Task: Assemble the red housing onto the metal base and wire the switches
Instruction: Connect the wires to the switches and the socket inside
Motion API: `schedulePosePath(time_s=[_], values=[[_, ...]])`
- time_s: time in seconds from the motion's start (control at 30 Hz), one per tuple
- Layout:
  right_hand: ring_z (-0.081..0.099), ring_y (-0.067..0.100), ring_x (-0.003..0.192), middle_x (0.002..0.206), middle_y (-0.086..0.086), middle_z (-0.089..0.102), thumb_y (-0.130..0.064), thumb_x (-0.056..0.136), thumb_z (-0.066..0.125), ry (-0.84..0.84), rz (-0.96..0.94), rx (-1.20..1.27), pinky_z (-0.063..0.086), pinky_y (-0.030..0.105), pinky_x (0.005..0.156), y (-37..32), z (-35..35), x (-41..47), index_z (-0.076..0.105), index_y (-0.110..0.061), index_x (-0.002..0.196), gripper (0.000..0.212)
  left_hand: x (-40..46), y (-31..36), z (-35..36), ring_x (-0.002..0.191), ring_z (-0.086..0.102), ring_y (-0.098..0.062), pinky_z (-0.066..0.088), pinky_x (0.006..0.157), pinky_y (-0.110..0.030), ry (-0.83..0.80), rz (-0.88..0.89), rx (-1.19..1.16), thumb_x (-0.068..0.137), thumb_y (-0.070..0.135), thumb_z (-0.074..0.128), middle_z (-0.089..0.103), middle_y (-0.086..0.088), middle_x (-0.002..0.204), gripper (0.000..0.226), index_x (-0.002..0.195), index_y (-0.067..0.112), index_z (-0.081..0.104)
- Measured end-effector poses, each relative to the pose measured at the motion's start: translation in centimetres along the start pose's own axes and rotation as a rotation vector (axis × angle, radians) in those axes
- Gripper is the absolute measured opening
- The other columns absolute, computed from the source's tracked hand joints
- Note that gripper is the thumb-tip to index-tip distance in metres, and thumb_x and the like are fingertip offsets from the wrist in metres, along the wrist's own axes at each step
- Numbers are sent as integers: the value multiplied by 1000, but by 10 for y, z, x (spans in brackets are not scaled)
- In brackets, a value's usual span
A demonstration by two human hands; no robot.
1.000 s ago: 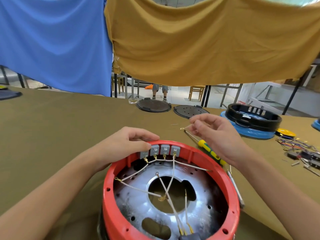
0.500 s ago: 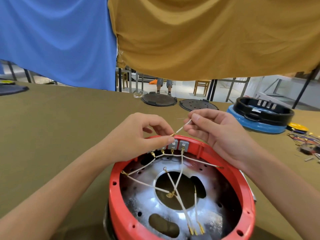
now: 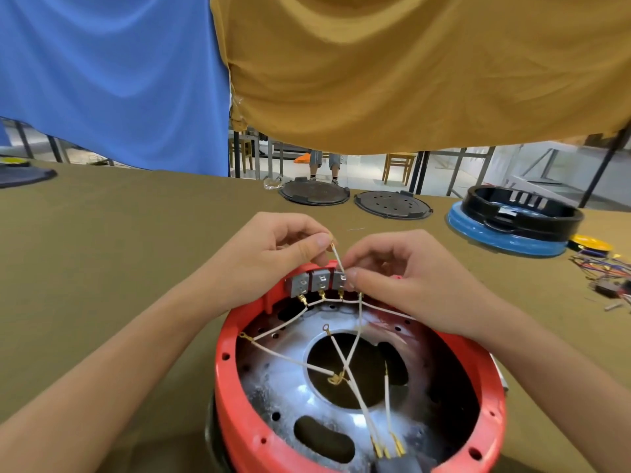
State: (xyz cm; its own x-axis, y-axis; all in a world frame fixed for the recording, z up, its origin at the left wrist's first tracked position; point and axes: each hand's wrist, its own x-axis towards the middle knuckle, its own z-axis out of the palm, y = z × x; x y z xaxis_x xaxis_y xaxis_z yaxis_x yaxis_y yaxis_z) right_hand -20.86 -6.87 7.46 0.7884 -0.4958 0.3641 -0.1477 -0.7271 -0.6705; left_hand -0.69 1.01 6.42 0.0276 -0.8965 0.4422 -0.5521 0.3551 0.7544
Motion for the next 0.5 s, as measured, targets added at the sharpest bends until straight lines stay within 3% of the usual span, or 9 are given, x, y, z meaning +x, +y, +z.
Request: schedulePosePath(time_s=[0.17, 0.33, 0.5], values=[[63, 6, 65, 72, -3, 72, -19, 88, 72, -20, -35, -4, 49, 20, 64, 2, 1, 0, 75, -16, 89, 4, 0, 1, 1, 80, 70, -10, 51, 75, -18, -65, 27, -41, 92, 31, 60, 74, 3, 84, 16, 94, 22, 74], [69, 11, 73, 78, -1, 74, -15, 90, 69, -34, -50, 2, 57, 32, 74, 1, 0, 0, 75, -13, 91, 6, -1, 0, 0, 85, 72, -13, 54, 78, -21, -64, 45, -110, 89, 28, 66, 75, 1, 87, 12, 97, 25, 74], [71, 19, 80, 83, 3, 75, -11, 92, 66, -57, -43, 39, 54, 45, 82, -1, 0, 0, 74, -8, 93, 9, -1, 1, 0, 86, 72, -14, 55, 79, -24, -70, 55, -141, 90, 23, 66, 75, 3, 87, 16, 104, 19, 73]])
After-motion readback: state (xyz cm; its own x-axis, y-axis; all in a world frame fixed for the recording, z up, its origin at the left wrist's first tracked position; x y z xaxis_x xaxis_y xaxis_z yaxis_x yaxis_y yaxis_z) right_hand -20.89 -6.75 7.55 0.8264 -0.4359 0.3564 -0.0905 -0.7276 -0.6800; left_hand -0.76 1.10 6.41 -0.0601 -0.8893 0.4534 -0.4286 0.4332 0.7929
